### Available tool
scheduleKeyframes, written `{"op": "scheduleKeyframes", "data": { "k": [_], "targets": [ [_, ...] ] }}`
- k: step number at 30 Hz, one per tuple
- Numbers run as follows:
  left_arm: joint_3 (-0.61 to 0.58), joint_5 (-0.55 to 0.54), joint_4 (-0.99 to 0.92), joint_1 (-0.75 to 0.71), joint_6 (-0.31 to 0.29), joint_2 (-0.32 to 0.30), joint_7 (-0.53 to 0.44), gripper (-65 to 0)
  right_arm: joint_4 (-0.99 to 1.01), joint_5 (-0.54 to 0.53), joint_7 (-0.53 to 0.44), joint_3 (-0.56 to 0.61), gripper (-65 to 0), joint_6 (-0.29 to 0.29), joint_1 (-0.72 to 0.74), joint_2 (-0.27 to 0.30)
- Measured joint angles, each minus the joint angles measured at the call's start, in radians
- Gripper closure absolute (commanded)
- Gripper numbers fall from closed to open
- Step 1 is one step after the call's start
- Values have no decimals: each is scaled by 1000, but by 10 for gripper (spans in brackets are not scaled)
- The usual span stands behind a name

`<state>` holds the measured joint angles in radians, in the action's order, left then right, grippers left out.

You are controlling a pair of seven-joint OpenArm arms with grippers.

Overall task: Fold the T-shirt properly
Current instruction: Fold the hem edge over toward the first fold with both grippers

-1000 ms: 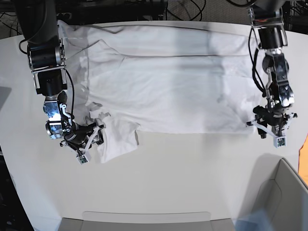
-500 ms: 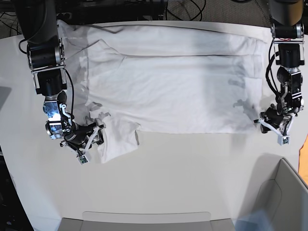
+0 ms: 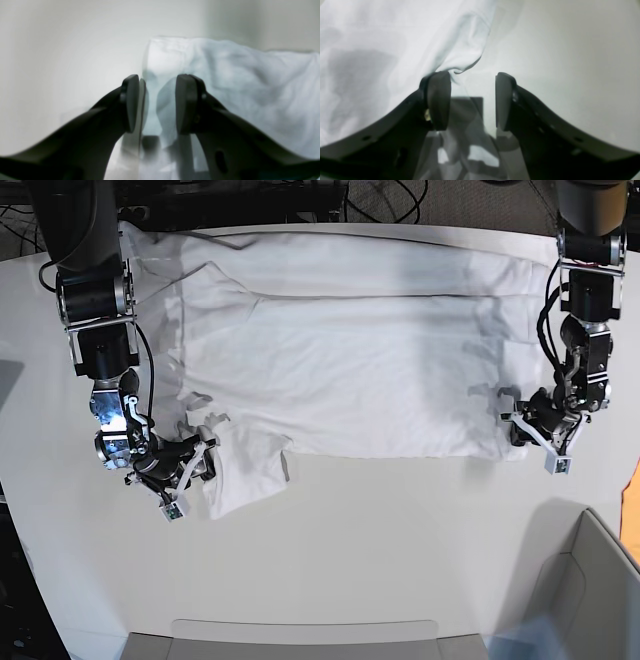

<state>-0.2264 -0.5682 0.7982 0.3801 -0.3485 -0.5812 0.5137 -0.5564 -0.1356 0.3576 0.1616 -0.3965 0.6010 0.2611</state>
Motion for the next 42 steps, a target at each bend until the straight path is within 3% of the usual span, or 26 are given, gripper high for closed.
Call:
{"op": "scheduleKeyframes", "data": {
  "k": [2,4,7,11,18,21,26,34,39,42],
  "targets": [
    [0,6,0,2,4,11,-4,-143,0,0,0,0,-235,0,0,-1],
    [1,5,0,0,7,26,-30,-5,0,0,0,0,-144,0,0,-4],
    [7,2,-18,-10,7,34,-103,0,0,-3,2,0,0,-8,3,-8],
    [38,-8,-23,-18,-1,36,-138,0,-55,18,57,-1,0,-11,3,-10],
    [322,12,10,-53,7,84,-96,0,-167,34,92,0,0,-11,43,1],
    [337,13,97,-95,8,77,-80,0,-251,31,108,1,0,-11,41,-2],
    [340,11,221,-156,4,80,-26,0,-431,35,245,-8,0,-10,-35,1],
    [341,17,313,-235,4,77,-21,0,-723,31,373,-171,0,-11,-203,-5],
    [437,7,341,-276,-4,76,-20,0,-878,32,437,-231,0,-12,-320,-6],
    [471,13,359,-292,4,69,37,0,-954,30,436,-254,0,-12,-377,-6]
  ]
}}
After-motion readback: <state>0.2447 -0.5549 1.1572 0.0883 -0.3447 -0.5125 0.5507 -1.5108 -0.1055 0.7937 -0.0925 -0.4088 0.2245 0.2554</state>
